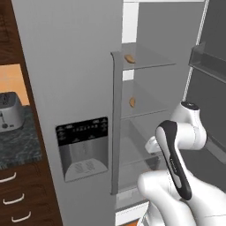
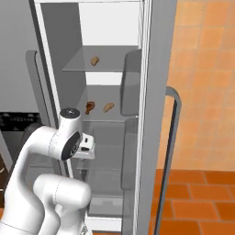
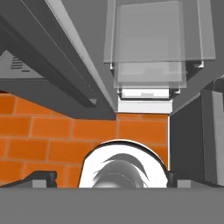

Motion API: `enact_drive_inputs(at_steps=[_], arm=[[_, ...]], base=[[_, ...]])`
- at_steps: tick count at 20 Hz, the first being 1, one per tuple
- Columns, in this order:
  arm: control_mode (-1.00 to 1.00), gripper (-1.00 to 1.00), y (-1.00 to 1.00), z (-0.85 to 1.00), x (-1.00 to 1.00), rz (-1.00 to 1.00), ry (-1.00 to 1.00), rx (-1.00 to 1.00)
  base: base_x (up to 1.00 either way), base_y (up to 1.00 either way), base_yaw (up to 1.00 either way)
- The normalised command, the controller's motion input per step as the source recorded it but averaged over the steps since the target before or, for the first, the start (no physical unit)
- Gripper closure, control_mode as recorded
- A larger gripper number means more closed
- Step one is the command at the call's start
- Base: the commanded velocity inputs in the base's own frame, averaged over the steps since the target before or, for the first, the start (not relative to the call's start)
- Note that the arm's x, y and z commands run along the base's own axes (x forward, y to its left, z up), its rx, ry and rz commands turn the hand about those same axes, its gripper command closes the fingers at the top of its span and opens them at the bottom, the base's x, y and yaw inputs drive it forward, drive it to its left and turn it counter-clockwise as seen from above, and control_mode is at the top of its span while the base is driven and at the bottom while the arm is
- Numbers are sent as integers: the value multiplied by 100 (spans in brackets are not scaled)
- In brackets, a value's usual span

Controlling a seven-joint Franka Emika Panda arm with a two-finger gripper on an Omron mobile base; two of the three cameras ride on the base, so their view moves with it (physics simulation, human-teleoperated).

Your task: Place one sweet potato and one chicken drumstick in each tupperware on the nearby counter, to pack two identical lunches.

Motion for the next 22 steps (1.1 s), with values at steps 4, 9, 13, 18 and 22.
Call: enact_drive_inputs(at_steps=[4,9,13,18,22], arm=[[100,-100,0,0,0,0,0,0],[100,-100,0,0,0,0,0,0],[100,-100,0,0,0,0,0,0],[100,-100,0,0,0,0,0,0],[-100,-100,4,28,-1,2,-27,-7]], base=[[0,-39,-1],[1,-6,-4],[23,0,0],[5,0,0],[0,0,0]])
